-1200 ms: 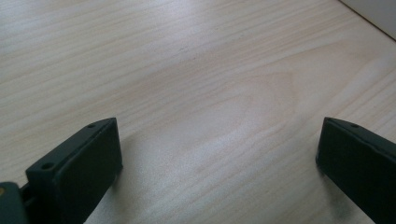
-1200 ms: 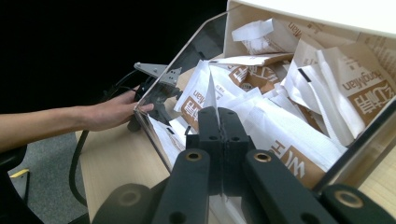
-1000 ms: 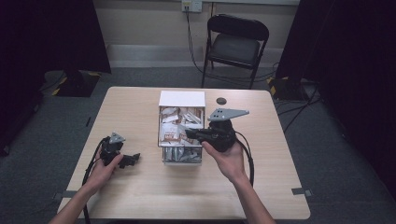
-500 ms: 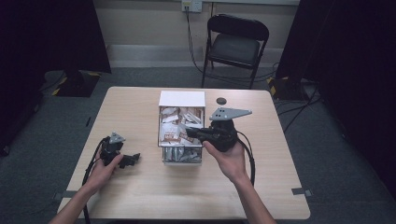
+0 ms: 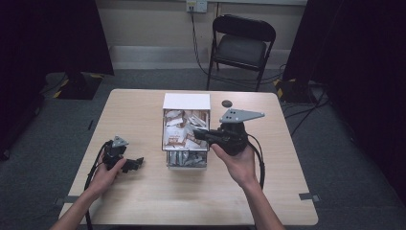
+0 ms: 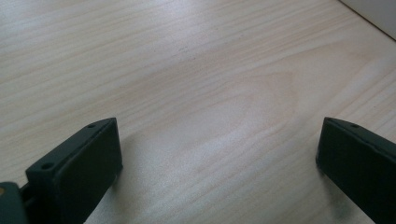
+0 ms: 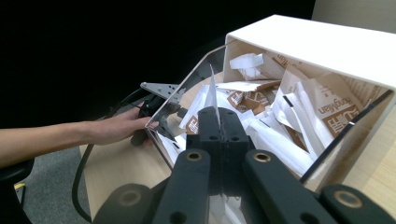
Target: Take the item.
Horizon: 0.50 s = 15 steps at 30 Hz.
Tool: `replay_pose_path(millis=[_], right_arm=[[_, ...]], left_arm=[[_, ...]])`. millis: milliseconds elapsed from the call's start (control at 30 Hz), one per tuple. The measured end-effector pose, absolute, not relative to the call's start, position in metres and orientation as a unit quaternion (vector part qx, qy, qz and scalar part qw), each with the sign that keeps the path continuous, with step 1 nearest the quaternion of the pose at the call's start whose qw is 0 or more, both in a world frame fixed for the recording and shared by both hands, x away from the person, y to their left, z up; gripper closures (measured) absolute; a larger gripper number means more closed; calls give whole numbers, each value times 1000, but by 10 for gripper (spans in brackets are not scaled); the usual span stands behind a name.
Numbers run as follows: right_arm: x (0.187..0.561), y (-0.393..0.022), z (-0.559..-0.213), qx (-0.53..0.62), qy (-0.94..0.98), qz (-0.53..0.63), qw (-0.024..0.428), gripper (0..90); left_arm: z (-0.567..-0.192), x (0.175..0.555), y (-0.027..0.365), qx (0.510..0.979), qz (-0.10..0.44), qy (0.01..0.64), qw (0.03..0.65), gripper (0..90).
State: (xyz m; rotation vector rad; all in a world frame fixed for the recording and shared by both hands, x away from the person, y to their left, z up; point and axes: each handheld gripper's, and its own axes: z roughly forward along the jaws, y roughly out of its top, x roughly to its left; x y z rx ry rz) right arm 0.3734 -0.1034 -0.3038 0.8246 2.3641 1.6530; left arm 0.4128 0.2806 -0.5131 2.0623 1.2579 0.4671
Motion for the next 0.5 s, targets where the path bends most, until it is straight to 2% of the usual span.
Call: replay_pose_path(millis=[500], right_arm=[[369, -116, -292, 277, 775, 562, 80, 900]], left_arm=[[-513, 413, 281, 790, 179, 481, 334, 0]])
